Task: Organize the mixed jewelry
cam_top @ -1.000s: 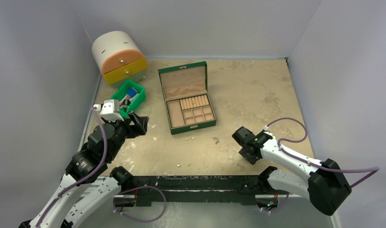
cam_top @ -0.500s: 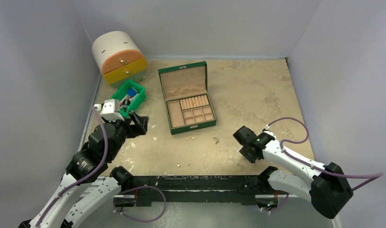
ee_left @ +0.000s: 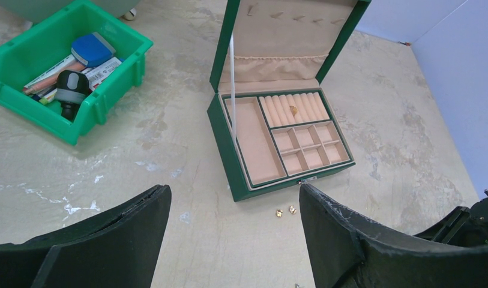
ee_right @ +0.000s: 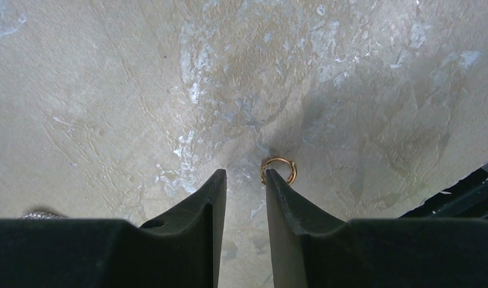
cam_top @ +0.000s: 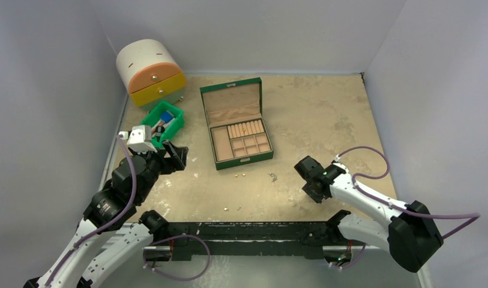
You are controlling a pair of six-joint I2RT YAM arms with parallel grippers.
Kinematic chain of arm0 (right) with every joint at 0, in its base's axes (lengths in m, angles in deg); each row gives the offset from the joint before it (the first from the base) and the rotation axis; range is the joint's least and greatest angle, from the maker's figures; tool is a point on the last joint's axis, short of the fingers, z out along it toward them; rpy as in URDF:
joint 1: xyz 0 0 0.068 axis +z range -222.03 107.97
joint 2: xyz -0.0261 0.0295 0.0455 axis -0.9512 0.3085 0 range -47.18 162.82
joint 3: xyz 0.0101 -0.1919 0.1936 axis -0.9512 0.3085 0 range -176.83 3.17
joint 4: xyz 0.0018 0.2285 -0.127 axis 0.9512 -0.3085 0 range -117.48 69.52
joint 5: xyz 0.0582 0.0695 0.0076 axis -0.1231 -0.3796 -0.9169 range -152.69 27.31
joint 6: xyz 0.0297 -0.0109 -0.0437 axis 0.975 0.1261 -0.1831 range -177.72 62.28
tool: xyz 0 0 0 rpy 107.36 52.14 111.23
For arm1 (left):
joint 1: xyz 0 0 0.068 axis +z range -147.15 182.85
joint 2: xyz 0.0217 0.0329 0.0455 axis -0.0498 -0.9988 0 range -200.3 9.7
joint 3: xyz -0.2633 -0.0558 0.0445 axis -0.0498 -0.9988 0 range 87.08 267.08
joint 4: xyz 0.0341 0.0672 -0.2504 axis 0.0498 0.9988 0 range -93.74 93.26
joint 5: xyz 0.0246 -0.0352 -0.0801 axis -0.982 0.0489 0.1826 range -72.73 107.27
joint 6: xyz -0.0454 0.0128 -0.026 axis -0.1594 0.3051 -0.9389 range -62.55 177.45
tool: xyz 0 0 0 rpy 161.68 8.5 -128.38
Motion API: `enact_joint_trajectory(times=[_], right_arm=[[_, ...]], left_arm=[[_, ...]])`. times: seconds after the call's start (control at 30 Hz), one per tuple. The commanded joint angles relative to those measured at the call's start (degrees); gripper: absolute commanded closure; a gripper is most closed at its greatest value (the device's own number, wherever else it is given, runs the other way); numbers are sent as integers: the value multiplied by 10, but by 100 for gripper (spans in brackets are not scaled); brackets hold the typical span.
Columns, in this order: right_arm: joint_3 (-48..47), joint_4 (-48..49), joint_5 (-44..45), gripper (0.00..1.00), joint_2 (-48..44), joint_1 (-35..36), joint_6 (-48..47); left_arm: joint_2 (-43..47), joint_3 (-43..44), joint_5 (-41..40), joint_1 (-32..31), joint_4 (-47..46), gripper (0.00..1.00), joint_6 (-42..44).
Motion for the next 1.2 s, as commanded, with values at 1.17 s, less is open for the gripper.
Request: enact_joint_trajectory(times=[1.17], right_arm=[[-18, 63, -55, 93, 66, -7, -64]], left_arm=[[6, 1, -13, 3, -21, 21, -3]])
